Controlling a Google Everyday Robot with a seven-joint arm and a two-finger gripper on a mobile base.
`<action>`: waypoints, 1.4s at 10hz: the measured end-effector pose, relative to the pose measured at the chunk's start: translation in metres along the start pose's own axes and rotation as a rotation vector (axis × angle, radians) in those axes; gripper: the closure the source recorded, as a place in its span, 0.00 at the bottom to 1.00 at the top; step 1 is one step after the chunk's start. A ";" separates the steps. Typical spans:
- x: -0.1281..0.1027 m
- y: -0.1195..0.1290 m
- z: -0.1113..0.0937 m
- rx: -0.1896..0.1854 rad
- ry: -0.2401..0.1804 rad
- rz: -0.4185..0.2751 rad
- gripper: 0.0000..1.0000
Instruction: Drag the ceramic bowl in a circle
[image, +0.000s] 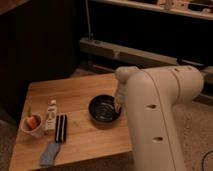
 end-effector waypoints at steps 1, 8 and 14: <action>0.020 0.006 -0.001 -0.011 -0.003 -0.013 0.86; 0.104 0.054 -0.030 -0.054 -0.041 -0.120 0.86; 0.087 0.137 -0.025 -0.102 -0.054 -0.303 0.86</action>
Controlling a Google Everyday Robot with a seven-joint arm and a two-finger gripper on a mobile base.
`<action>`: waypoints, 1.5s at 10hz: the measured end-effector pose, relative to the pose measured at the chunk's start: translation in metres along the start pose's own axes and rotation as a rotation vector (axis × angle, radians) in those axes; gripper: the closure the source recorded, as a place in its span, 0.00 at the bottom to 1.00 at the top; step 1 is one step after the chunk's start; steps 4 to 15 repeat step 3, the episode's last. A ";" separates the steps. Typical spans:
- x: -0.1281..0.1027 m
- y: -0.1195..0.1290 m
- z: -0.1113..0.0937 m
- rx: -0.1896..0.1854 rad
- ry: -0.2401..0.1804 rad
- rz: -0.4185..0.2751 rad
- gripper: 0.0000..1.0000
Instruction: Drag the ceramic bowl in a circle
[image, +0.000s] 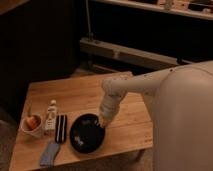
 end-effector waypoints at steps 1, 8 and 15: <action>-0.005 0.007 -0.001 -0.004 -0.003 -0.019 0.86; -0.015 0.018 0.002 -0.024 -0.003 -0.045 0.86; -0.015 0.018 0.002 -0.024 -0.003 -0.045 0.86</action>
